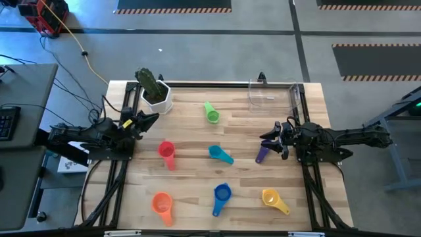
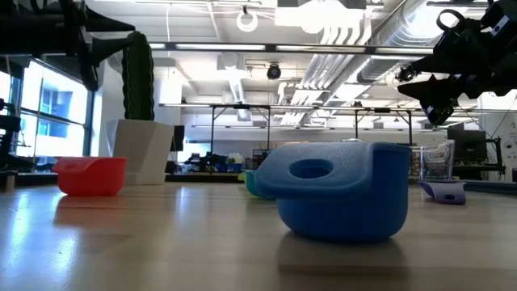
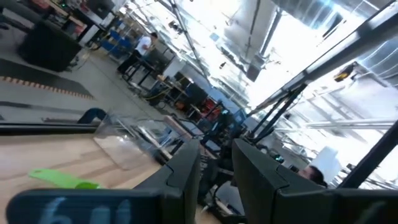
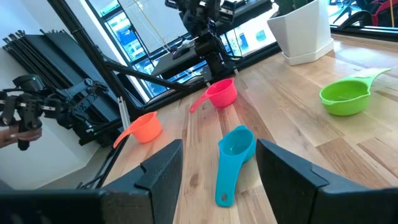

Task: Nest measuring cups in basket
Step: Stack the pink measuring cup on the orange measuring cup

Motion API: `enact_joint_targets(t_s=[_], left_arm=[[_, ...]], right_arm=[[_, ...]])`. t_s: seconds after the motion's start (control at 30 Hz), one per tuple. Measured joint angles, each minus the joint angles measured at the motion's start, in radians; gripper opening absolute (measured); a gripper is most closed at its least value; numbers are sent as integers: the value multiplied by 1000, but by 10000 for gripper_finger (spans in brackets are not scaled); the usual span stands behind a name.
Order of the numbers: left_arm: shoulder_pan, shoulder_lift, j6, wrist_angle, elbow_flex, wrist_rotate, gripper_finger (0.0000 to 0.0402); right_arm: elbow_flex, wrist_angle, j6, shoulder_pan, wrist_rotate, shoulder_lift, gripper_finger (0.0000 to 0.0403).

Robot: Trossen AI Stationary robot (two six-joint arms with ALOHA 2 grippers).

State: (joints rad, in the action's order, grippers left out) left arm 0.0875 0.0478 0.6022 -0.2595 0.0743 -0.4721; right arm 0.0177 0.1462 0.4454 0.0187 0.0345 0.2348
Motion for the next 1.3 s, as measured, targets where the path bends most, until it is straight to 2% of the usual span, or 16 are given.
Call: enact_joint_targets(t_s=[0.2, 0.43, 0.57, 0.7, 0.97, 1.3], left_arm=[[0, 0, 7, 70, 89, 27, 86], [0, 30, 87, 356, 294, 57, 86], [0, 97, 122, 481, 425, 82, 86], [0, 185, 219, 615, 543, 102, 85], [0, 366, 349, 856, 729, 238, 85], [0, 528, 482, 1207, 766, 255, 85]], right_arm=[[0, 0, 0, 0, 0, 0, 195], [0, 0, 0, 0, 0, 0, 195], [0, 0, 0, 0, 0, 0, 195], [0, 0, 0, 0, 0, 0, 195], [0, 0, 0, 0, 0, 0, 195], [0, -3, 0, 0, 0, 0, 195]])
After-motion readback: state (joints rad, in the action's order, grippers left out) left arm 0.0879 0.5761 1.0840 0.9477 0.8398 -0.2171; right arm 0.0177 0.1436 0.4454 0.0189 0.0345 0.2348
